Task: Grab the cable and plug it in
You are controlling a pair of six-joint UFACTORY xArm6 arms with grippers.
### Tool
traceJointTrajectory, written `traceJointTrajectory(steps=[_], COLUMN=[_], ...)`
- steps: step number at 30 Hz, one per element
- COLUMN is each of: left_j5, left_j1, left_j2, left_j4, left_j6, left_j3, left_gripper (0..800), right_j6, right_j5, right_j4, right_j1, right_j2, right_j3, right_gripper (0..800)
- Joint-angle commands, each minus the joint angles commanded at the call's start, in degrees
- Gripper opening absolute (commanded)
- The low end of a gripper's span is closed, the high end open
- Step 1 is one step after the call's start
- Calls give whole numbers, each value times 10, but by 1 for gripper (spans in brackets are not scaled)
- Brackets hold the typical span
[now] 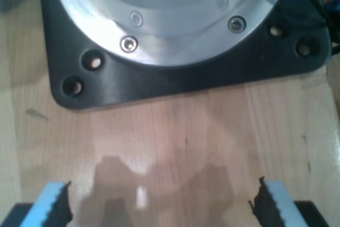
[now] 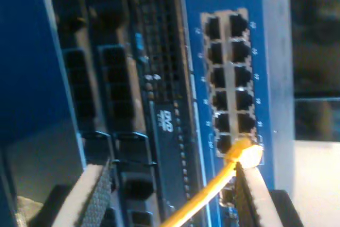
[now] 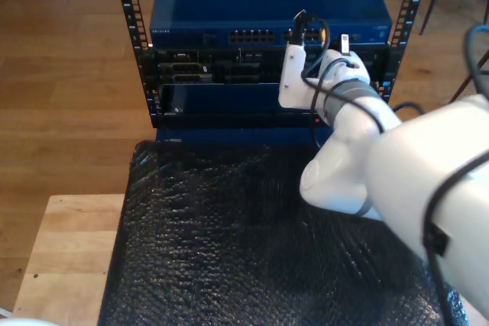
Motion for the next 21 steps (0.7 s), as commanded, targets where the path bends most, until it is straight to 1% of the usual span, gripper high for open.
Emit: traceJointTrajectory(steps=[5, 7, 10, 12, 15, 16, 20, 21], left_j5=[0, 0, 0, 0, 0, 0, 0, 0], left_j1=[0, 0, 0, 0, 0, 0, 0, 0], left_j2=[0, 0, 0, 0, 0, 0, 0, 0], left_j4=[0, 0, 0, 0, 0, 0, 0, 0], left_j6=[0, 0, 0, 0, 0, 0, 0, 0], left_j3=[0, 0, 0, 0, 0, 0, 0, 0], left_gripper=[800, 800, 800, 800, 800, 800, 800, 800], right_j6=[-3, -11, -29, -31, -33, -33, -46, -54], right_j5=[102, 150, 214, 259, 341, 367, 455, 473], right_j4=[-2, -14, -55, -85, -130, -142, -193, -203], right_j1=[-46, -65, -103, -131, -173, -187, -232, -244], right_j2=[-62, -85, -120, -137, -159, -166, -200, -206], right_j3=[15, 22, 30, 30, 28, 27, 29, 31], right_gripper=[593, 601, 612, 642, 655, 670, 679, 696])
